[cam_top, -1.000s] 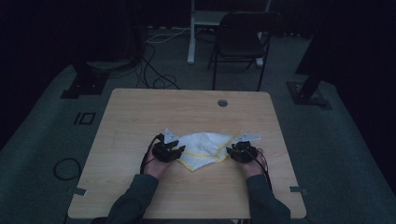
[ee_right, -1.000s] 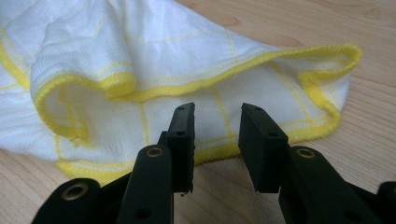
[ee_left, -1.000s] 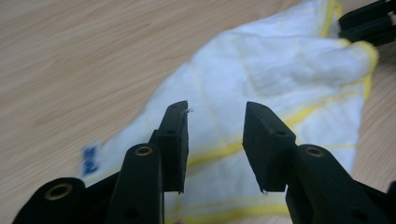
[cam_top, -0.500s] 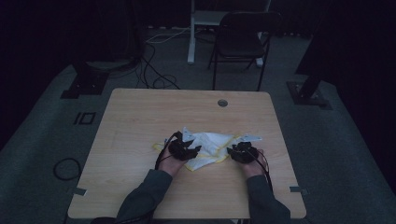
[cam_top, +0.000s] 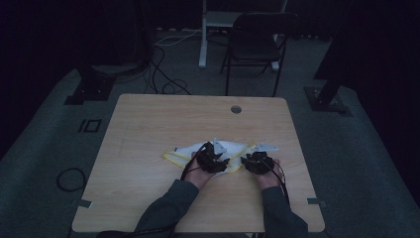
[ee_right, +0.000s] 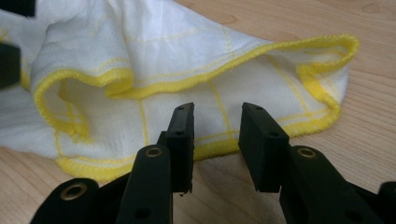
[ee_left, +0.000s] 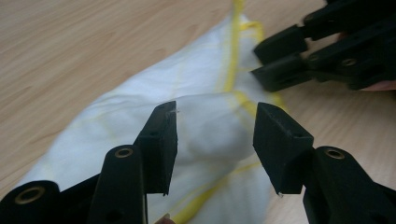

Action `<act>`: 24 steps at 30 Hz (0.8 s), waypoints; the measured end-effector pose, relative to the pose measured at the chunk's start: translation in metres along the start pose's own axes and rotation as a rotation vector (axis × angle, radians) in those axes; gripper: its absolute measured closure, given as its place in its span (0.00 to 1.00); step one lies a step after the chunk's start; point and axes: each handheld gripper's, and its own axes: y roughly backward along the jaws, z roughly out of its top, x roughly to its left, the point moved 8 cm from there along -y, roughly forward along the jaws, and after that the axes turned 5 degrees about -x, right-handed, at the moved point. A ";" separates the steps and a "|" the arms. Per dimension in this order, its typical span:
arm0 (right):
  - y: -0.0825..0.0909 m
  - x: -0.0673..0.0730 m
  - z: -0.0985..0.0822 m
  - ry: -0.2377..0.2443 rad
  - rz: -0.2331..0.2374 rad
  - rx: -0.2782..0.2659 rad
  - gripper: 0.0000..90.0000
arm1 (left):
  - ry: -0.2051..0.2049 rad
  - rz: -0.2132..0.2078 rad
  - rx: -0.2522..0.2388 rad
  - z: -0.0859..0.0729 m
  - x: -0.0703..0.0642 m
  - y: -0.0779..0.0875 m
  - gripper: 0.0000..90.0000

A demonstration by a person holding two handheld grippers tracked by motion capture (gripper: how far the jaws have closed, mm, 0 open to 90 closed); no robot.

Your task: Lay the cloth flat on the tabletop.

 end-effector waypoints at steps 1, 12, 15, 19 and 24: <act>0.000 0.000 0.000 0.000 0.000 0.000 0.73 | -0.006 -0.004 0.000 0.001 -0.003 -0.001 0.55; 0.000 0.000 0.000 0.000 0.001 -0.001 0.73 | -0.036 -0.003 0.037 0.000 -0.012 -0.011 0.59; 0.000 0.000 0.000 0.005 0.003 -0.001 0.72 | -0.027 0.002 0.055 -0.003 -0.008 -0.011 0.65; 0.000 0.000 0.000 0.008 0.004 0.002 0.72 | -0.036 -0.012 0.064 -0.004 -0.005 -0.008 0.76; 0.001 0.000 0.000 0.006 0.009 0.003 0.71 | -0.028 -0.018 0.061 -0.001 0.005 -0.003 0.89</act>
